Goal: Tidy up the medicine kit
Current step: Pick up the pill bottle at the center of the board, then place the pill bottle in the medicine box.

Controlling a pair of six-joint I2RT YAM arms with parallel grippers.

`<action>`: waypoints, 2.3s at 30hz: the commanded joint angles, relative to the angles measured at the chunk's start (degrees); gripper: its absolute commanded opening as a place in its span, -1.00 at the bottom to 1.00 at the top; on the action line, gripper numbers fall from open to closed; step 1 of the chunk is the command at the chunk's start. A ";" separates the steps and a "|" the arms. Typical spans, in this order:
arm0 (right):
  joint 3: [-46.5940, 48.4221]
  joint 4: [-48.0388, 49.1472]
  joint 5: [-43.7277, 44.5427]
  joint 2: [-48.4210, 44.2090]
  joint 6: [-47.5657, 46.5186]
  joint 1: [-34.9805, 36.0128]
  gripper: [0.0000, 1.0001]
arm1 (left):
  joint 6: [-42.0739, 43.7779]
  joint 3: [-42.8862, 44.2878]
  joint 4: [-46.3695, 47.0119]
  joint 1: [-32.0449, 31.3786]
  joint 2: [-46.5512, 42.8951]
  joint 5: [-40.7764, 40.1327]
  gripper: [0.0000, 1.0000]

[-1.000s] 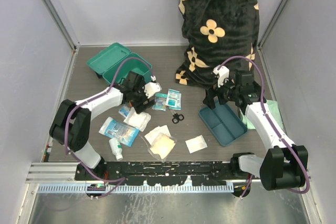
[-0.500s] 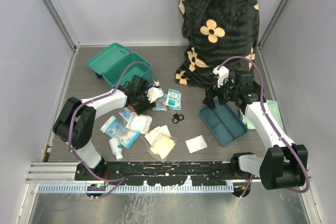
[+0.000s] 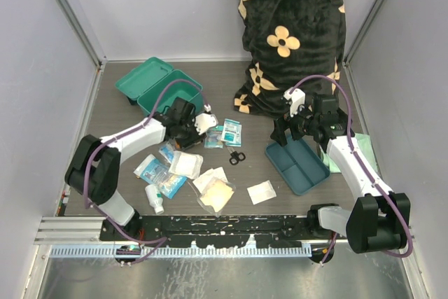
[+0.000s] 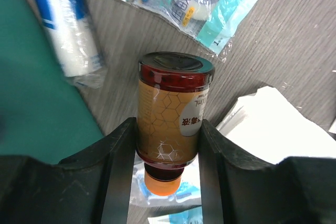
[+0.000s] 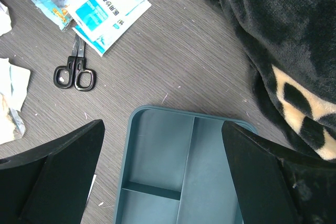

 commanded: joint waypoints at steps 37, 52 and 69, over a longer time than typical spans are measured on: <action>0.45 0.59 -0.41 -1.09 -0.98 -0.20 1.00 | -16.39 40.76 -14.80 17.38 15.41 3.67 -0.51; 0.45 0.50 -0.33 -1.04 -1.27 -0.19 1.00 | -18.48 42.48 -11.06 17.29 24.49 9.57 -0.41; 0.43 0.51 0.97 -1.27 -1.54 -0.22 1.00 | -18.28 41.12 -8.69 17.21 28.02 19.40 -0.20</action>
